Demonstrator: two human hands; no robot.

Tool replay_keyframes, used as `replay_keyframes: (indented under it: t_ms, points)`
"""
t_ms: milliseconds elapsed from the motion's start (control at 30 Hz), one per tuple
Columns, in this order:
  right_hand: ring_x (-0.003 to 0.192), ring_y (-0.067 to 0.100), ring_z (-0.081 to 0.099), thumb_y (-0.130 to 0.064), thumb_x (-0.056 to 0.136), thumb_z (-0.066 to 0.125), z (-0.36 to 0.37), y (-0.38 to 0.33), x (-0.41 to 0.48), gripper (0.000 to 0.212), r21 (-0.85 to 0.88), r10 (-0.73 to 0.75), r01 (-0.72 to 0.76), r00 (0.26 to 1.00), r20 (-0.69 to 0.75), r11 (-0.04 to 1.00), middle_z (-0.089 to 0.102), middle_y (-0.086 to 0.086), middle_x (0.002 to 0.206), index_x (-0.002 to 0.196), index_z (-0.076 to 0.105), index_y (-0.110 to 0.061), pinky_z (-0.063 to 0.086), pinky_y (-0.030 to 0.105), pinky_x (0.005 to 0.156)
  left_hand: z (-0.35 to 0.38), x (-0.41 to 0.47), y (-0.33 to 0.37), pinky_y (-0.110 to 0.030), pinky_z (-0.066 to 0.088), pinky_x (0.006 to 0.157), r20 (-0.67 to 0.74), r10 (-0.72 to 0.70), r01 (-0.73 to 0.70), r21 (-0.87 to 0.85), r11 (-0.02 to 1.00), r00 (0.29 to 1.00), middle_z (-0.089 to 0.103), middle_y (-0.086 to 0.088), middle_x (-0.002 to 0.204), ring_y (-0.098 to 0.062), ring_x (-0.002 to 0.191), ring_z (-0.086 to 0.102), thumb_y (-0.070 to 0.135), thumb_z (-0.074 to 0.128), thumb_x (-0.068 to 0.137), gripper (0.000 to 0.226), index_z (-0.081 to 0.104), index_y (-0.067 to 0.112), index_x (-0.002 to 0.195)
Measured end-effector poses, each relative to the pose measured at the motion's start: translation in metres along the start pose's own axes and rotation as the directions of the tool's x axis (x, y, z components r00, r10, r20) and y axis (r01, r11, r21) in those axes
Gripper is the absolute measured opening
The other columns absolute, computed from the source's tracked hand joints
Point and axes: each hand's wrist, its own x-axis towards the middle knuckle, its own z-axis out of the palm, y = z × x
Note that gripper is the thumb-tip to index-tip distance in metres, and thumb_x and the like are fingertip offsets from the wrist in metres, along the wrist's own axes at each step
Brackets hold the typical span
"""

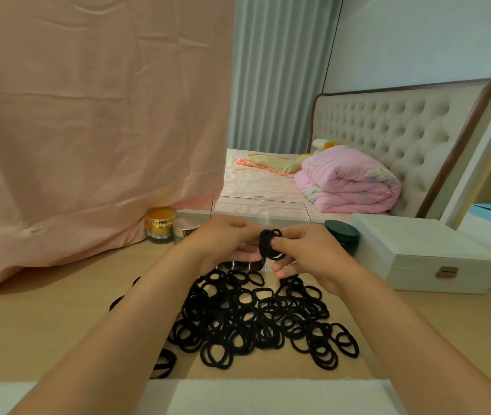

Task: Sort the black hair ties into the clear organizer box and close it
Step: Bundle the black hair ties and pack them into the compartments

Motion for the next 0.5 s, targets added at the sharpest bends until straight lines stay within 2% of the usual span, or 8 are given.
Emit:
replay_keyframes:
  t_ms: [33,100,200,333,500]
  points:
    - [0.068,0.017,0.072,-0.012,0.096,0.068,-0.001,0.001,0.000,0.025,-0.014,-0.002,0.002,1.000,-0.015,1.000,0.075,0.015,0.095,0.120,0.070,-0.004,0.063,0.029,0.061,-0.001,-0.001,0.001,-0.031,0.059,0.083,0.041,-0.007,0.008,-0.024,1.000,0.999,0.078,-0.009,0.098,-0.018,0.088,0.075,0.025,0.069,0.094,0.022,0.075,0.008,0.107]
    - [0.078,0.014,0.073,-0.016,0.094,0.071,-0.001,0.001,0.000,0.021,-0.066,-0.024,0.022,0.999,-0.041,0.998,0.076,0.010,0.098,0.113,0.074,-0.009,0.062,0.028,0.061,-0.002,-0.003,0.003,-0.032,0.059,0.088,0.078,0.008,-0.012,0.045,0.999,0.997,0.078,-0.007,0.102,-0.017,0.093,0.075,0.026,0.074,0.090,0.025,0.074,0.011,0.110]
    - [0.094,0.014,0.072,-0.019,0.091,0.075,-0.002,0.000,0.001,0.019,-0.089,-0.044,0.040,0.998,-0.044,0.995,0.076,0.004,0.102,0.109,0.076,-0.012,0.061,0.027,0.063,-0.003,-0.003,0.003,-0.033,0.060,0.089,0.004,0.069,-0.068,0.140,0.988,0.998,0.078,-0.006,0.098,-0.016,0.092,0.076,0.011,0.080,0.083,0.022,0.075,0.012,0.105]
    - [0.095,0.024,0.076,-0.015,0.093,0.072,-0.005,-0.007,0.001,0.022,0.068,-0.001,-0.005,0.995,0.100,0.998,0.078,0.011,0.106,0.113,0.074,-0.007,0.062,0.030,0.066,-0.009,0.000,0.002,-0.029,0.062,0.082,-0.071,0.117,-0.107,0.139,0.984,0.991,0.077,-0.008,0.100,-0.016,0.090,0.076,0.006,0.078,0.084,0.020,0.075,0.011,0.103]
    - [0.087,0.025,0.075,-0.015,0.090,0.074,-0.002,-0.020,0.017,0.024,0.084,-0.013,0.010,0.999,0.038,0.996,0.077,0.018,0.101,0.110,0.074,-0.003,0.061,0.025,0.062,-0.010,0.004,0.003,-0.028,0.062,0.078,-0.152,0.225,-0.205,0.133,0.970,0.963,0.076,-0.005,0.096,-0.014,0.084,0.075,0.011,0.080,0.084,0.021,0.073,0.018,0.102]
